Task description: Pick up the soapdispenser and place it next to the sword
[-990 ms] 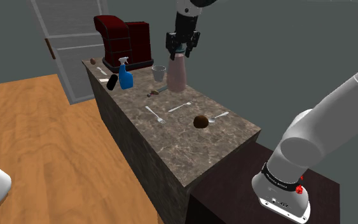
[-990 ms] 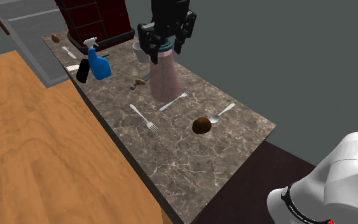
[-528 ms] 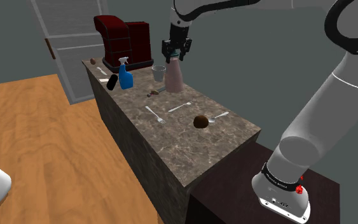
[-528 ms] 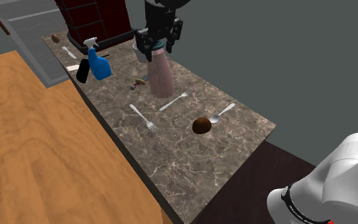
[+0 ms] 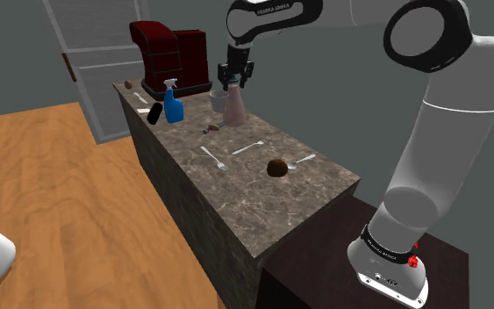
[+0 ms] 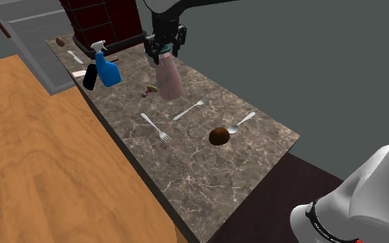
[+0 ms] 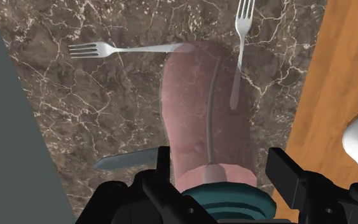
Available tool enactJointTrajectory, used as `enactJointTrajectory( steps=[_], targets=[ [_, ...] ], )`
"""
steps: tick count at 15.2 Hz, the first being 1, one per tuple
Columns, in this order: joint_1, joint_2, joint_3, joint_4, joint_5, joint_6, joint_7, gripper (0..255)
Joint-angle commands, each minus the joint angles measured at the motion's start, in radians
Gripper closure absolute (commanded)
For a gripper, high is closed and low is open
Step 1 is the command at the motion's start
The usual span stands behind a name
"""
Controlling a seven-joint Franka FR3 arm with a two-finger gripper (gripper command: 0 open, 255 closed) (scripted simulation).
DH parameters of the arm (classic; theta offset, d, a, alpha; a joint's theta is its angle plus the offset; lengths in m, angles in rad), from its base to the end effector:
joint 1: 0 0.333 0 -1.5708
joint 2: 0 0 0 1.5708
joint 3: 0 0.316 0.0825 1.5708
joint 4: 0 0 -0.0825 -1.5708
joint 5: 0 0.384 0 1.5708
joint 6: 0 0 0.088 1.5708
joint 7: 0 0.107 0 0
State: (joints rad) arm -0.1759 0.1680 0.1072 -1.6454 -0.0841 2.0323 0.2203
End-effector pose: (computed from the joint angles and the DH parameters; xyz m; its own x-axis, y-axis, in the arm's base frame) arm 0.6336 -0.0529 0.5339 0.9410 -0.2519 0.2259 -0.2619 -0.9650 0.0147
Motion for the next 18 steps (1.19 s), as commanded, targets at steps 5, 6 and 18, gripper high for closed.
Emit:
enactJointTrajectory(
  steps=[5, 6, 18],
  targets=[
    [-0.019, 0.229, -0.018, 0.239, -0.008, -0.007, -0.042, 255],
    [-0.022, 0.271, -0.02, 0.287, -0.008, -0.013, -0.05, 255],
    [-0.033, 0.439, -0.03, 0.38, -0.013, 0.064, -0.069, 255]
  ],
)
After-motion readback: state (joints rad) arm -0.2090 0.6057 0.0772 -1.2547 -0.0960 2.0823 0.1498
